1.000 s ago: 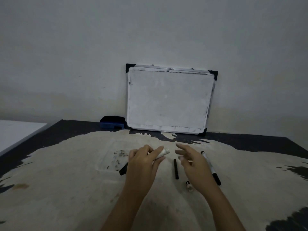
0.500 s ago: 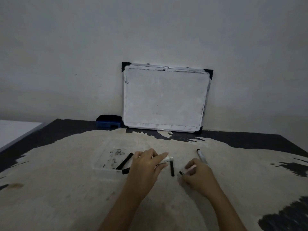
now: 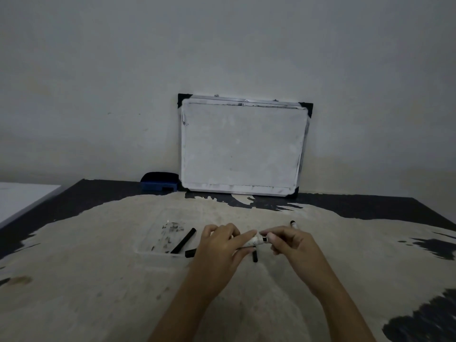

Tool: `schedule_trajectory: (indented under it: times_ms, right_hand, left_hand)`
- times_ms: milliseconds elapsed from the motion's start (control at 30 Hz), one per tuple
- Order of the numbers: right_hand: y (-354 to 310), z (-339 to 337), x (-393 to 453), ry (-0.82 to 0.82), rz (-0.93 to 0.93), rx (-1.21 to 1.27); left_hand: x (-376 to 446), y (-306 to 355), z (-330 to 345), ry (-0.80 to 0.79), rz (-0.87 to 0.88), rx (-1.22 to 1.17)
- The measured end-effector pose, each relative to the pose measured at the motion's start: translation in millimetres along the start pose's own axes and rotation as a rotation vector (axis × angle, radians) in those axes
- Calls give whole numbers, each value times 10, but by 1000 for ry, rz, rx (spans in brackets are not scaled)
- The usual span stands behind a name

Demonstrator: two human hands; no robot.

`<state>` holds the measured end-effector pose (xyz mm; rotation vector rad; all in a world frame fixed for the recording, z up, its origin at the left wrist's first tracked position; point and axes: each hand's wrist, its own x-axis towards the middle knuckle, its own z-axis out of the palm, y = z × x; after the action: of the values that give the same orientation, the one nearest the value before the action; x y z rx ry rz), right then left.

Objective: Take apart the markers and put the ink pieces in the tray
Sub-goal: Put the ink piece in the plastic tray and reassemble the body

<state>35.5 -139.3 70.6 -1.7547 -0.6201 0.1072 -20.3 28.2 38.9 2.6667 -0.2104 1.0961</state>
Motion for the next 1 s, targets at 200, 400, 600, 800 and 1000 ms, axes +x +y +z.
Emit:
schedule_trajectory:
  times_ms: [200,400,600,800,1000]
  right_hand:
    - [39,125,29,168,-16,179]
    - [71,240,17,180,-9,221]
    - [27,266,10,244,-28,330]
    - [38,113,-5,455,28,517]
    - [36,268,-14,487,50,543]
  left_hand:
    - [-2,25,35,23,-11,-16]
    - [-44,-19,54,40,-42,-16]
    - [-16,51,52,65,-37,-5]
    - [-27,-10,12,34,-148,-85]
    - [-40,114,26,36,-150,-174]
